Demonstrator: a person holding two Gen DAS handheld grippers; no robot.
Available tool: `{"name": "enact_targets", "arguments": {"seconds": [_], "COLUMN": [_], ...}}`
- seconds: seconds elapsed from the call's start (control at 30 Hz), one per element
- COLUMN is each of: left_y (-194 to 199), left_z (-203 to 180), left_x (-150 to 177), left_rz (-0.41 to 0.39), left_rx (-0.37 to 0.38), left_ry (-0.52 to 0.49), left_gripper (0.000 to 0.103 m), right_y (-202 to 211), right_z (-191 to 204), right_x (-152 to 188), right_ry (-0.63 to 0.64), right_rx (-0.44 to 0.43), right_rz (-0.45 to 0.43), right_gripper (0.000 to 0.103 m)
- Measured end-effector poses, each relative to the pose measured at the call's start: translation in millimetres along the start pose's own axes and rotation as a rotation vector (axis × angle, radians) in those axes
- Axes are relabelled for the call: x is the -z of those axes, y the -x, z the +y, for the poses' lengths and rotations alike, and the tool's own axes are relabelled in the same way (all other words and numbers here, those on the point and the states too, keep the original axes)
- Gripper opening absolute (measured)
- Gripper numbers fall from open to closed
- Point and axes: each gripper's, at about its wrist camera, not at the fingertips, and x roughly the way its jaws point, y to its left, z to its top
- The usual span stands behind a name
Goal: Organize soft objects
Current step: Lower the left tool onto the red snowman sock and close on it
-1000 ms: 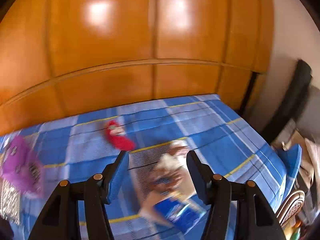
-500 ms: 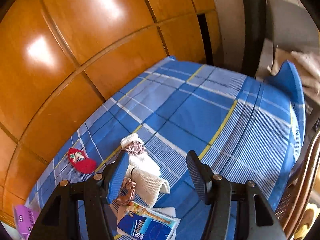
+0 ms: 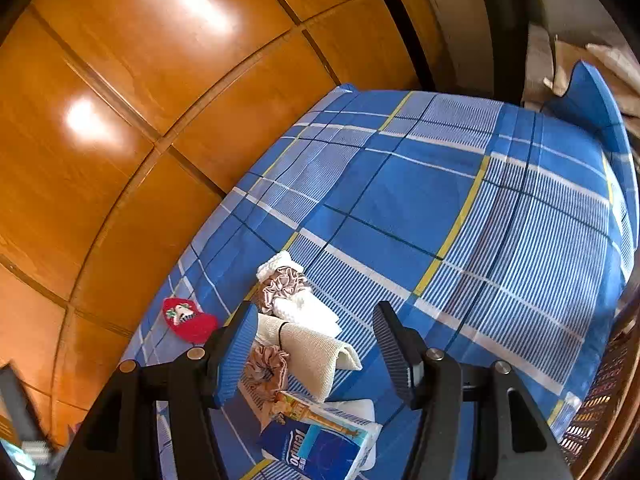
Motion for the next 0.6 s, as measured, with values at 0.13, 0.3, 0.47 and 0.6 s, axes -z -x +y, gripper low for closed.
{"name": "enact_targets", "arguments": {"seconds": [0.13,0.3,0.47,0.6], "left_y": [-29,-76,-113,-140], "left_z": [-4,-9,-13,-11], "left_x": [-26,-58,-72,-75], "left_rz": [0.002,0.010,0.018,0.049], "left_rx": [-0.009,-0.040,-0.087,-0.109], "left_ry": [0.019,0.027,0.010,0.014], "left_gripper": [0.060,0.062,0.073,0.073], "right_y": [-2,-5,-7,-8], "right_z": [-5,-7,-7,-11], "right_x": [-1,-1,0,0], "right_ry": [-0.028,-0.045,-0.044,-0.063], "right_rx": [-0.031,-0.064,-0.083,-0.098], "right_rz": [0.013,0.035,0.052,0.055], "right_gripper": [0.061,0.061,0.061,0.061]}}
